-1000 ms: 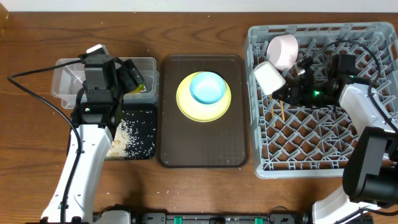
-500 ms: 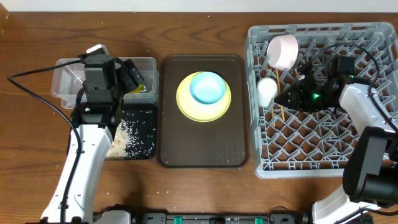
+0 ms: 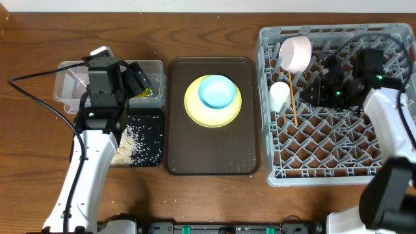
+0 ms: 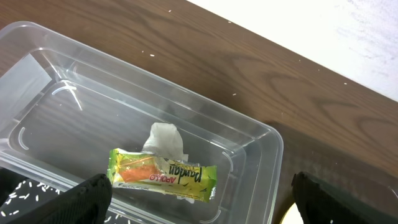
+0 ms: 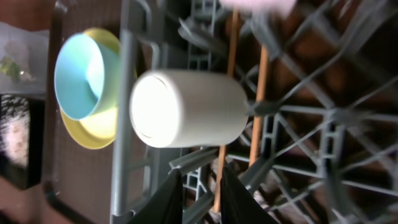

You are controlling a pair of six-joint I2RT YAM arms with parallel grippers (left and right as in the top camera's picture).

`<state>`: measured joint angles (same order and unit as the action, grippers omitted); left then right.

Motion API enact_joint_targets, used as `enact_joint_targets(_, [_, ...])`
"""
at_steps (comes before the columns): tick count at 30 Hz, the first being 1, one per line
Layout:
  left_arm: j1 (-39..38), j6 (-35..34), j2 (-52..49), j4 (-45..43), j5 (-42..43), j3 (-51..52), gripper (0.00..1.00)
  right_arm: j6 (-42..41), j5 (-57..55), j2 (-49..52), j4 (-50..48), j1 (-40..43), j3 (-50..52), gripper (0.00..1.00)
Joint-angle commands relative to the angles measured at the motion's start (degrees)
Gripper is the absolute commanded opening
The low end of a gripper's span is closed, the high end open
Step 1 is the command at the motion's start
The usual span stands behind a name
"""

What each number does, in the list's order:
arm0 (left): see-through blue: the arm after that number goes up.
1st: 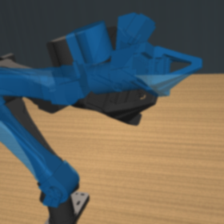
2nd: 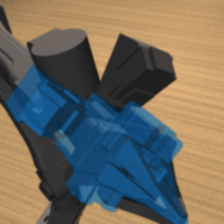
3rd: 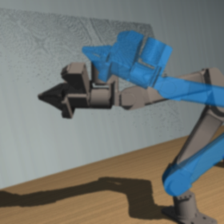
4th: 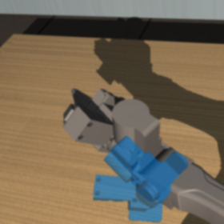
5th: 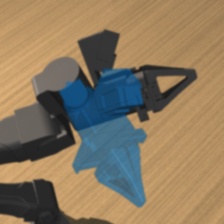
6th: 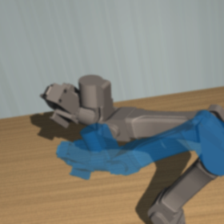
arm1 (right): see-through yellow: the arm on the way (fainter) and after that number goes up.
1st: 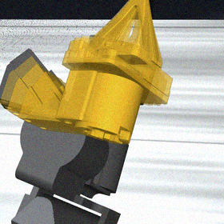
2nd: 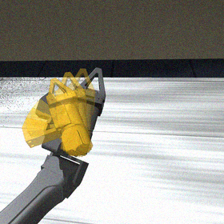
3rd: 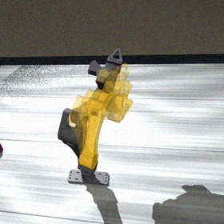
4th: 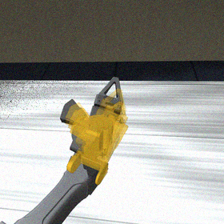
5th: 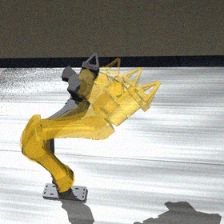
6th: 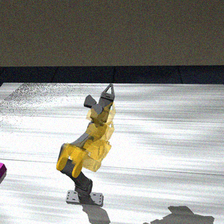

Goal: Sort waste into correct bins and load items into the dishwasher rack
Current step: 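Move the right gripper back to the blue bowl on the yellow plate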

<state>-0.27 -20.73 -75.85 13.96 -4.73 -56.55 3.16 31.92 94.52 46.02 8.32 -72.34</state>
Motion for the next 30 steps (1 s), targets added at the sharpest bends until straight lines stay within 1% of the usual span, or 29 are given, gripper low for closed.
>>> enact_joint_targets(1, [0.11,0.57,0.24,0.13,-0.70,-1.05,0.95,-1.03,-6.51,-3.89,-0.24,-3.78,-2.10,0.20])
enact_joint_targets(8, [0.11,0.57,0.24,0.13,-0.70,-1.05,0.95,-0.09,-16.92,-6.56,-4.33,-16.02,-2.12,0.22])
enact_joint_targets(14, [0.11,0.57,0.24,0.13,-0.70,-1.05,0.95,5.03,-26.58,-6.34,-10.19,-29.66,-2.12,0.37])
enact_joint_targets(17, [0.11,0.57,0.24,0.13,-0.70,-1.05,0.95,7.08,-30.93,-5.86,-13.64,-35.98,-2.12,0.41])
enact_joint_targets(18, [0.11,0.57,0.24,0.13,-0.68,-1.05,0.95,8.00,-31.67,-5.44,-14.84,-37.99,-2.12,0.41])
enact_joint_targets(21, [0.11,0.57,0.24,0.13,-0.70,-1.05,0.95,11.30,-31.89,-3.96,-17.66,-42.86,-2.12,0.48])
enact_joint_targets(24, [0.11,0.57,0.24,0.13,-0.68,-1.05,0.95,13.70,-31.91,-1.62,-19.91,-46.47,-2.10,0.52])
enact_joint_targets(26, [0.11,0.57,0.24,0.13,-0.70,-1.05,0.95,14.75,-31.91,0.13,-20.90,-48.06,-2.12,0.52])
enact_joint_targets(30, [0.11,0.57,0.24,0.13,-0.70,-1.05,0.95,14.75,-32.13,3.72,-22.12,-49.66,-2.12,0.44])
